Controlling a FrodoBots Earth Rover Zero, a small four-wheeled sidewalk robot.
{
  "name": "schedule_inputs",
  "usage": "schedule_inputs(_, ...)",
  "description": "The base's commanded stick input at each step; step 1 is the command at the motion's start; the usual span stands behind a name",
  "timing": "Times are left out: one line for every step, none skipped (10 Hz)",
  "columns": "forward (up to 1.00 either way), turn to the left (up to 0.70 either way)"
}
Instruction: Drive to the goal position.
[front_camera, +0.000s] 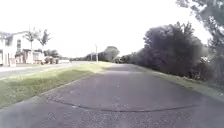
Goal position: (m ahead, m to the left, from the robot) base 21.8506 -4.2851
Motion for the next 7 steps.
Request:
schedule_inputs(0.06,0.00)
schedule_inputs(0.05,0.00)
schedule_inputs(0.05,0.00)
schedule_inputs(0.06,0.00)
schedule_inputs(0.05,0.00)
schedule_inputs(0.05,0.00)
schedule_inputs(0.06,0.00)
